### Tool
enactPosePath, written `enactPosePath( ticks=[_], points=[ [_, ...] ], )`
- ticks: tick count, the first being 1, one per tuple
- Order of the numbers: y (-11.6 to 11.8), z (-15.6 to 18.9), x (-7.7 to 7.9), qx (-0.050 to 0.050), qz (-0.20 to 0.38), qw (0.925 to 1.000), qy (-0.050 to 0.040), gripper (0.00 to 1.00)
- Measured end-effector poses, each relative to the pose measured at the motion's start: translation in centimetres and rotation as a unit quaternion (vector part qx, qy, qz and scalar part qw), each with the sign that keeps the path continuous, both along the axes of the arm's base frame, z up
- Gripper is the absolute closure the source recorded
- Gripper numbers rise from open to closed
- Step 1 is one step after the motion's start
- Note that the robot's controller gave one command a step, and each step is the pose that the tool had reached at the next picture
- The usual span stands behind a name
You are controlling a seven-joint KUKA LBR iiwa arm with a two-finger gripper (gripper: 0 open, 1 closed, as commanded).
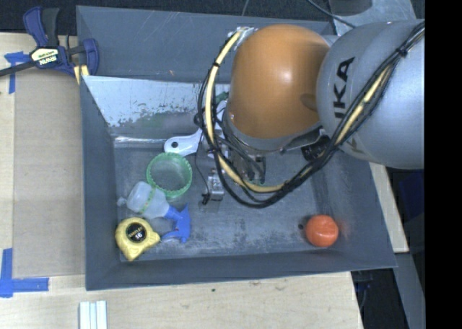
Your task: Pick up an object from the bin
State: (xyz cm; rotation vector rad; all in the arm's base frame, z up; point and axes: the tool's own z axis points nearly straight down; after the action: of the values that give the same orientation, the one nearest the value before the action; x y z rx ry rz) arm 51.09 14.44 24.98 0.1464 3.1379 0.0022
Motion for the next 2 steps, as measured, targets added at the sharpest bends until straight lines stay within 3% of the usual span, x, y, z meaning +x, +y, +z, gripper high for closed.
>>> enactPosePath(
  ticks=[1,2],
  points=[
    [-2.9,-2.8,0.1,-0.001,-0.024,0.9997,0.0002,0.0],
    [-3.8,-4.3,-2.2,-0.001,-0.004,1.0,0.0008,0.0]
  ],
)
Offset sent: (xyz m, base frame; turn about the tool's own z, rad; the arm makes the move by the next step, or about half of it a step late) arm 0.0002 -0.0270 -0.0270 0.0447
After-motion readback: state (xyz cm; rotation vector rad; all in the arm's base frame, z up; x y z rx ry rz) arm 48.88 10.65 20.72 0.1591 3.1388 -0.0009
